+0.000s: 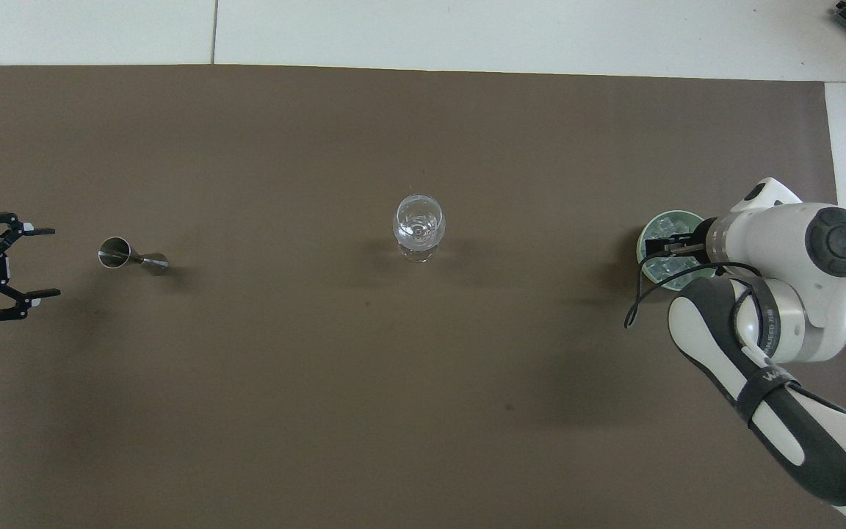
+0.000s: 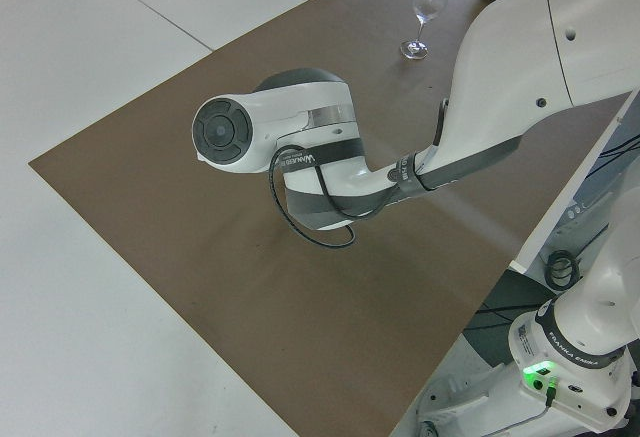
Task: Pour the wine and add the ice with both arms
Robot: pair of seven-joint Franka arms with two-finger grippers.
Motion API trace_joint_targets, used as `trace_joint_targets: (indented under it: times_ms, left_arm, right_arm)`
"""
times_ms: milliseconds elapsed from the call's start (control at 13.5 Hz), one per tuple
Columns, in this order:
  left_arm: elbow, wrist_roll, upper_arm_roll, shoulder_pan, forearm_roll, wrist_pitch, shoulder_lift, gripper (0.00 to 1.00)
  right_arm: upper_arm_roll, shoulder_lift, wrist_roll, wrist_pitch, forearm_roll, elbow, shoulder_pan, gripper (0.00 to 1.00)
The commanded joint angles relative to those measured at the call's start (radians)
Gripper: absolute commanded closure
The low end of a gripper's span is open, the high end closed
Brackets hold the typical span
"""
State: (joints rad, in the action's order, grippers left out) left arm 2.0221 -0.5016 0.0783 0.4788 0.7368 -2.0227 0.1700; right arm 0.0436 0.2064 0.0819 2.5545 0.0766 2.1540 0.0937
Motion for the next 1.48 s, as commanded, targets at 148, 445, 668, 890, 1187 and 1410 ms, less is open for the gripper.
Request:
trace_joint_targets:
  times_ms: [148,445,668,890,1187,1410]
  left_arm:
    - [-0.043,0.144,-0.009,-0.064,-0.186,-0.011,-0.056,0.00]
    - [-0.071,0.256,-0.006,-0.106,-0.316,-0.007,-0.101,0.00]
    - [-0.077,0.259,-0.003,-0.159,-0.445,-0.002,-0.148,0.00]
    - [-0.115,0.267,-0.002,-0.183,-0.551,0.041,-0.187,0.00]
    - [-0.222,0.362,0.000,-0.213,-0.637,0.157,-0.208,0.00]
    - [-0.276,0.423,0.003,-0.224,-0.652,0.212,-0.216,0.00]
  right_arm:
    - [0.002,-0.022,-0.010,0.047,0.026,0.030,0.008,0.12]
    - [0.002,-0.022,-0.007,0.047,0.026,0.030,0.011,0.19]
    - [0.002,-0.021,-0.007,0.050,0.025,0.030,0.011,0.29]
    - [0.002,-0.021,-0.007,0.050,0.025,0.029,0.011,0.36]
    - [0.002,-0.021,-0.010,0.050,0.025,0.029,0.012,0.43]
    - [0.002,-0.021,-0.010,0.050,0.025,0.029,0.012,0.43]
